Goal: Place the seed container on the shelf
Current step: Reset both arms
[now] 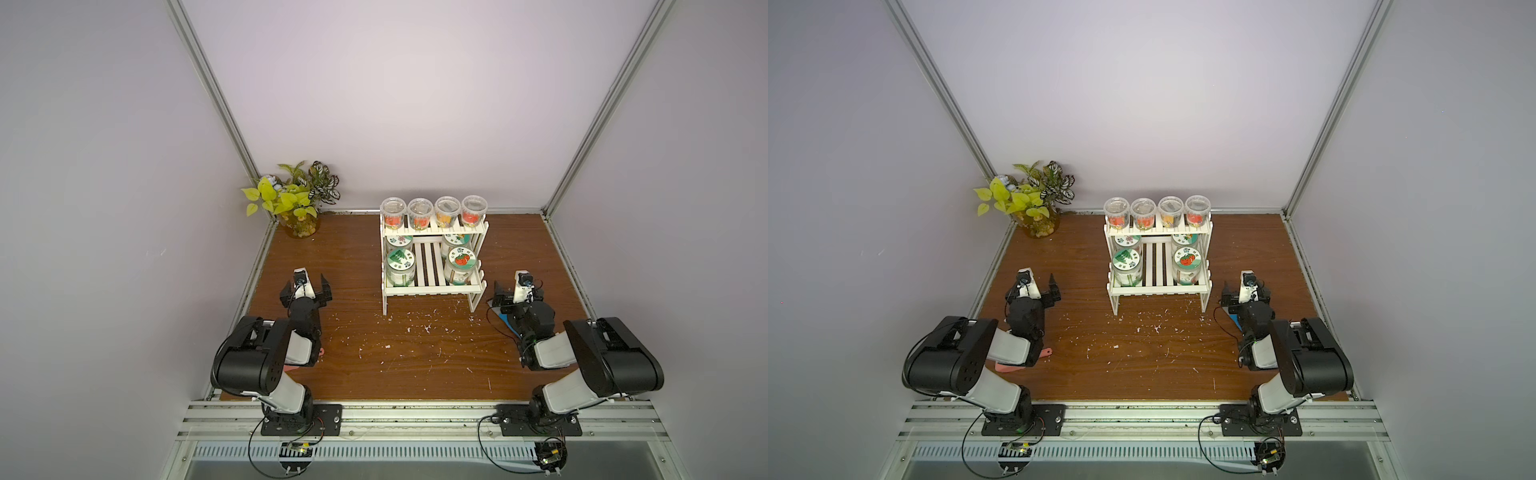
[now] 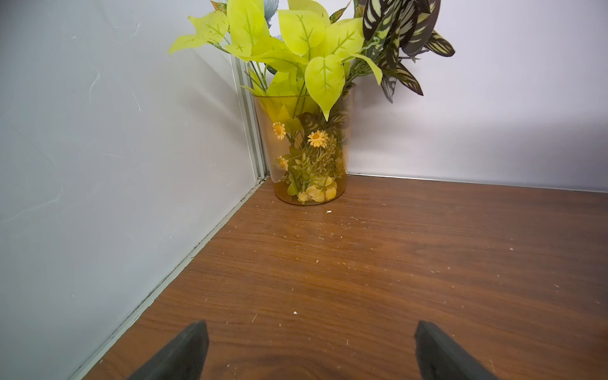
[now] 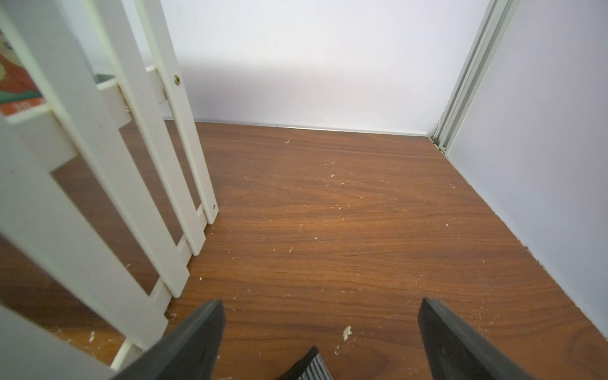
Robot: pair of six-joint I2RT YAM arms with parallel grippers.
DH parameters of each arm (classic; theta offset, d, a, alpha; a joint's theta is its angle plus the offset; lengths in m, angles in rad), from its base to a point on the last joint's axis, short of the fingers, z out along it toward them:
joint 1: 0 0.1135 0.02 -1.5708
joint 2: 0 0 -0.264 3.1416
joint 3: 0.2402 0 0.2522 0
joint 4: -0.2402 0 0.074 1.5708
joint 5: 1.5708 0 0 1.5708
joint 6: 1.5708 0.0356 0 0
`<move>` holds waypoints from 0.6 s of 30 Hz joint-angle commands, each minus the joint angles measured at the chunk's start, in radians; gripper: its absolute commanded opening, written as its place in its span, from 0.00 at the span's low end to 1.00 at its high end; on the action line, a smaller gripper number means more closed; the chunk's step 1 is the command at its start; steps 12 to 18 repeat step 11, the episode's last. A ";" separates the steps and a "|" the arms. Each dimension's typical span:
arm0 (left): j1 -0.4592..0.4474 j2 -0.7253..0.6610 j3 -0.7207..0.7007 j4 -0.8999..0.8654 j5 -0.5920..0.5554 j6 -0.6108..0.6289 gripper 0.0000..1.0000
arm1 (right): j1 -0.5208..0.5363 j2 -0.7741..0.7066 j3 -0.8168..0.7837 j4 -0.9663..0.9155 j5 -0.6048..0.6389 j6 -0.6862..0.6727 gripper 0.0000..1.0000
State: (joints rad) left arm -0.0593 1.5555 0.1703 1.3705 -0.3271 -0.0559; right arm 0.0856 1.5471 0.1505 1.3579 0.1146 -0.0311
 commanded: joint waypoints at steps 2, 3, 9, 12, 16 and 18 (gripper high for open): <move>-0.008 0.006 0.008 0.021 -0.017 0.007 0.99 | -0.004 -0.002 0.055 -0.013 0.129 0.038 0.99; -0.008 0.006 0.008 0.021 -0.018 0.006 0.99 | -0.003 -0.001 0.052 -0.004 0.135 0.039 0.99; -0.008 0.009 0.010 0.019 -0.017 0.007 0.99 | -0.003 -0.001 0.050 0.000 0.134 0.039 0.99; -0.008 0.007 0.008 0.019 -0.017 0.005 0.99 | -0.004 -0.002 0.050 0.000 0.134 0.039 0.99; -0.008 0.007 0.008 0.019 -0.017 0.005 0.99 | -0.004 -0.002 0.050 0.000 0.134 0.039 0.99; -0.008 0.007 0.008 0.019 -0.017 0.005 0.99 | -0.004 -0.002 0.050 0.000 0.134 0.039 0.99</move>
